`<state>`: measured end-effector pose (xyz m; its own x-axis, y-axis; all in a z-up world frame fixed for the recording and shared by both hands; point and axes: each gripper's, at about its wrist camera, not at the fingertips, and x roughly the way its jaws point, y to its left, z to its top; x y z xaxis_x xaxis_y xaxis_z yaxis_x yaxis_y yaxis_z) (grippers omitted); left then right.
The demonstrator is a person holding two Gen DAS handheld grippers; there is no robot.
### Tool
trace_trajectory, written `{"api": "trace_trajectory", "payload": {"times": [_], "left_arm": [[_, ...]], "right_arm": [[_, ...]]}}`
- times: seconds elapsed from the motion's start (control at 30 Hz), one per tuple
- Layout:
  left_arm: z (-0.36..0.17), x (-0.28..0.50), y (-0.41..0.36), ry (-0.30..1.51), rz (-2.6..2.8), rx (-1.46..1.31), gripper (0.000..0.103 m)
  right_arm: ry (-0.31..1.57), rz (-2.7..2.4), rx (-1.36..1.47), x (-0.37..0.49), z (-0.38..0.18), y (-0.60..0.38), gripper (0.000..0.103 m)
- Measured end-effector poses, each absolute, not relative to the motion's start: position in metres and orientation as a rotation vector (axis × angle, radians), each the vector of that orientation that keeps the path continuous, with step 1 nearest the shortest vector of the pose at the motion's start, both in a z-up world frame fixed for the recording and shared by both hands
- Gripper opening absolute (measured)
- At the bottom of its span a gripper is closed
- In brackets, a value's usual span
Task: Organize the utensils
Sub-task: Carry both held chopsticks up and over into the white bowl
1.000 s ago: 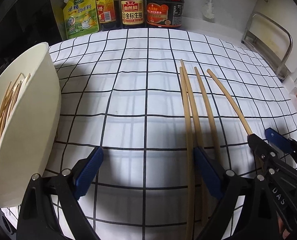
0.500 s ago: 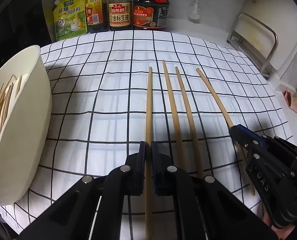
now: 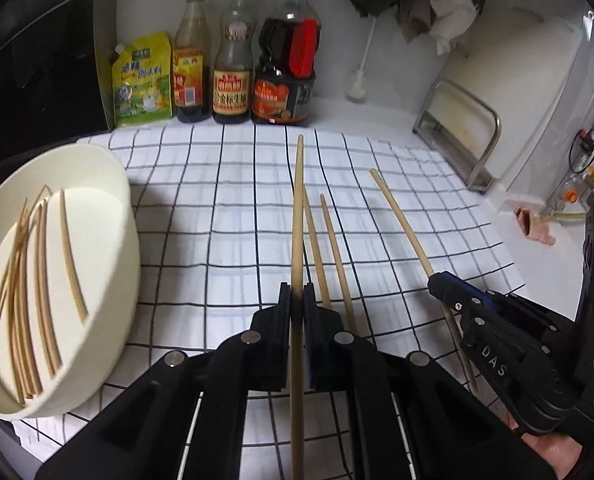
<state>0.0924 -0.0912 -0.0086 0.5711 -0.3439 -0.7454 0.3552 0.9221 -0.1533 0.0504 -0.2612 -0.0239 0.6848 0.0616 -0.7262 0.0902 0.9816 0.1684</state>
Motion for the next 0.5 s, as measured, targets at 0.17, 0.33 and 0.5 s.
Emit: {"api": "trace_trajectory", "payload": {"times": [0.17, 0.33, 0.5], "left_arm": [[0.016, 0.087, -0.060, 0.815, -0.396, -0.005, 0.007], [0.038, 0.088, -0.016, 0.761, -0.335, -0.040, 0.007], [0.042, 0.096, 0.030, 0.751, -0.259, -0.065, 0.007]], "right_arm": [[0.746, 0.036, 0.178, 0.052, 0.005, -0.233, 0.006], [0.723, 0.127, 0.150, 0.071, 0.024, -0.189, 0.006], [0.727, 0.226, 0.135, 0.093, 0.030, -0.140, 0.006]]}}
